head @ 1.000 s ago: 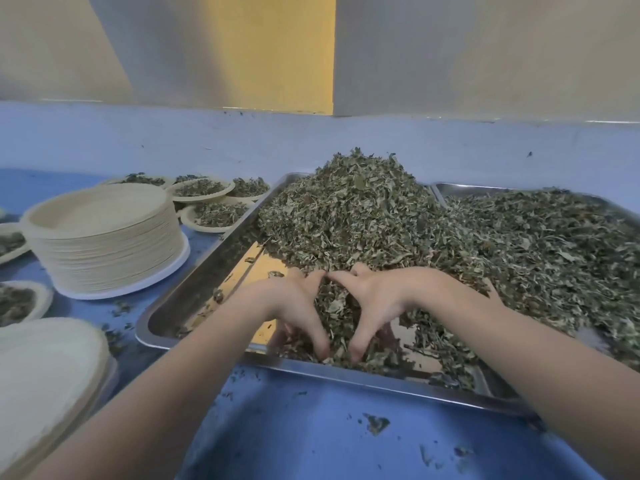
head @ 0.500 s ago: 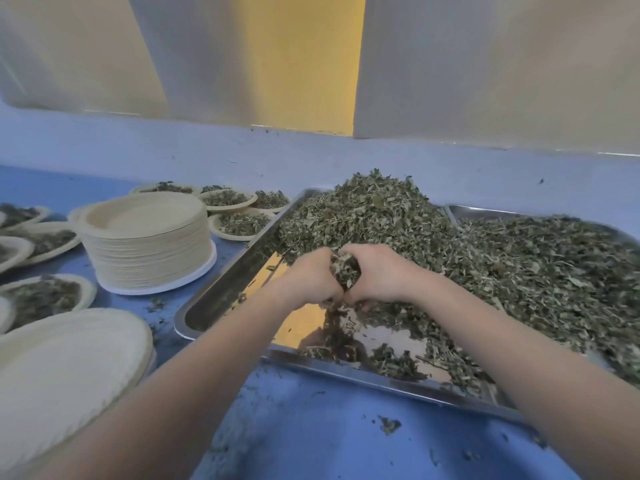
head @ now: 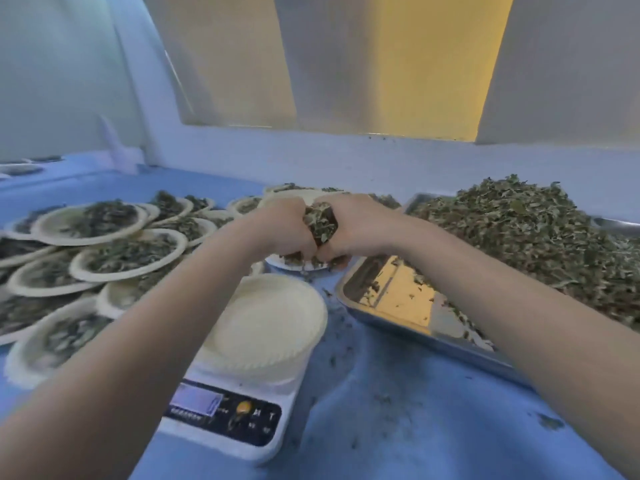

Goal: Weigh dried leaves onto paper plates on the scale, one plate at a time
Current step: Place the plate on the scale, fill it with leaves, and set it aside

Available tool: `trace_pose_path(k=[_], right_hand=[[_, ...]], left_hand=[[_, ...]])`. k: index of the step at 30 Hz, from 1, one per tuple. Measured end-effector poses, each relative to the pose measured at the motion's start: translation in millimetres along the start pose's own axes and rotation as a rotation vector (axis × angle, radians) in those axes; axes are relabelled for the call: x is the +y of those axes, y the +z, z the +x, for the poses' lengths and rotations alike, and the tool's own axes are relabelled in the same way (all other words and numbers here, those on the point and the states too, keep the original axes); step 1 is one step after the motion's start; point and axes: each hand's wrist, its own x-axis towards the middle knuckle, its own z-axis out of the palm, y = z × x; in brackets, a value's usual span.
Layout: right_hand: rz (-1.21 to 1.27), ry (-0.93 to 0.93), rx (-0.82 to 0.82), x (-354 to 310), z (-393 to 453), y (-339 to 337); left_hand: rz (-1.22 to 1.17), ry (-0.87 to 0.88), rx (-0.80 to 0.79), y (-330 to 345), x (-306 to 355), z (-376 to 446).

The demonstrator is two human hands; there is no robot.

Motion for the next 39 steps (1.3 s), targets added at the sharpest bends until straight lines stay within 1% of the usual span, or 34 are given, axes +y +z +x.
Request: trace_pose_path(k=[3,6,8,10,11,13,15,20,23,26,30,35,39], right_hand=[[0.098,-0.048,-0.041,-26.7,13.4,24.2],[0.172,-0.054,-0.102,-39.6,17.0,41.3],[0.093,-0.037,-0.199,-40.0,15.2,43.7],[-0.101,0.001,-0.338,-35.6,11.9,38.5],[-0.184,0.023,-0.383,-31.9,10.1,34.8],[-0.210,0.055,-0.374,-27.5,5.6,28.7],[-0.144,0.043,-0.323,-26.1,0.7,27.9],[0.025,0.007,-0.137,-22.7,-1.8,43.4],[0.121,-0.025,-0.022,-24.5,-1.6,57.3],[0.168,-0.054,0.046,-26.6,-1.9,67.8],[0.192,-0.089,0.069,-27.7,-2.6,77.2],[0.212,-0.114,0.061,-26.8,-3.1,81.6],[0.211,-0.117,0.080,-24.5,-2.2,79.5]], left_hand=[[-0.075,-0.040,-0.015,-14.2,-34.1,-21.3],[-0.108,-0.053,-0.069,-19.3,-56.1,-38.4],[-0.147,-0.076,-0.134,-18.7,-67.0,-46.6],[-0.173,-0.086,-0.233,-18.1,-76.8,-52.9],[-0.175,-0.076,-0.268,-18.5,-81.6,-55.6],[-0.211,-0.047,-0.264,-20.1,-89.3,-59.6],[-0.241,-0.022,-0.185,-18.9,-95.0,-62.2],[-0.312,-0.057,0.198,6.9,-110.3,-58.8],[-0.377,-0.067,0.394,24.1,-118.2,-60.0],[-0.467,-0.096,0.552,37.0,-125.3,-63.6],[-0.494,-0.107,0.649,47.3,-130.8,-67.5],[-0.434,-0.068,0.690,51.4,-129.2,-70.6],[-0.457,-0.068,0.724,56.7,-130.7,-70.7]])
